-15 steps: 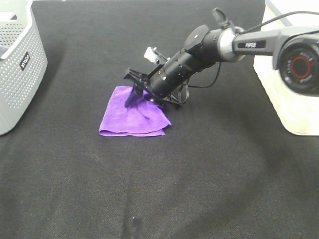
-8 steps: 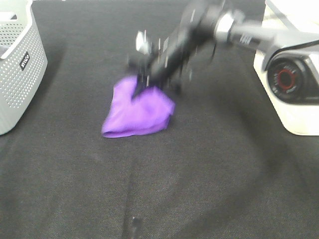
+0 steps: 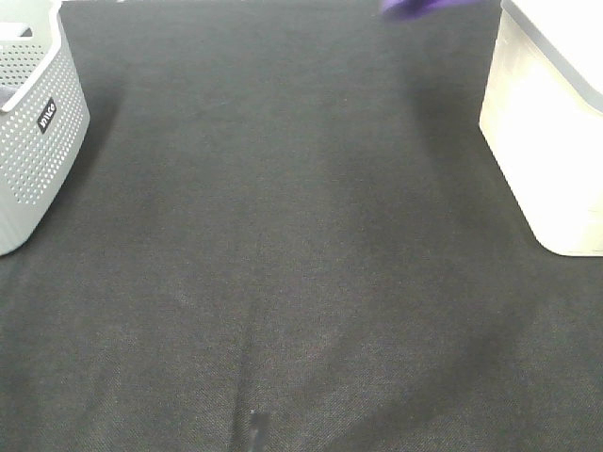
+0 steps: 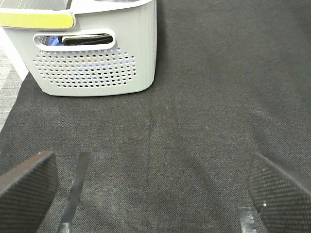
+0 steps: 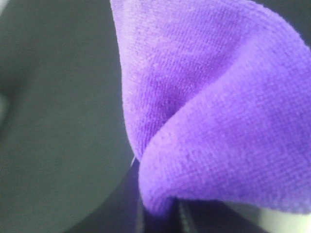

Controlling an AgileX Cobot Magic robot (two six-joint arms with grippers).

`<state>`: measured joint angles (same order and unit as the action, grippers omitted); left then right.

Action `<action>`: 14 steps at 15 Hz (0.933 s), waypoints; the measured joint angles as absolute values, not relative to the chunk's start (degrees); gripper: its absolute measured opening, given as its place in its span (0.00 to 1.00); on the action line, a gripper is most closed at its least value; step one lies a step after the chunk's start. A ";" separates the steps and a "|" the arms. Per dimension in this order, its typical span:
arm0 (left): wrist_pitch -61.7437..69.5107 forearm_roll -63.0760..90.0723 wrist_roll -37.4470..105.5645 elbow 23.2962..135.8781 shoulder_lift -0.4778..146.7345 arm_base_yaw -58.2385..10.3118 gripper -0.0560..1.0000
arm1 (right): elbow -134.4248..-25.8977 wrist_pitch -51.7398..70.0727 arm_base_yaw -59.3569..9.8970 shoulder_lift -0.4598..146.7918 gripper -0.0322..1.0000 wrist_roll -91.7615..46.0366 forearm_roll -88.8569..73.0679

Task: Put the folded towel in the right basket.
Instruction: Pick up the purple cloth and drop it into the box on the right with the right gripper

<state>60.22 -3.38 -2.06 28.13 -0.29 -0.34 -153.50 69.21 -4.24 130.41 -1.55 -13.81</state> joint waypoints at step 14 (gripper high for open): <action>60.22 -3.38 -2.06 28.13 -0.29 -0.34 0.99 | -134.65 70.07 13.35 126.68 0.96 -3.09 -2.18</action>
<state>60.22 -3.38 -2.06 28.13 -0.29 -0.34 -134.65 70.07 13.35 126.68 -3.09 -2.18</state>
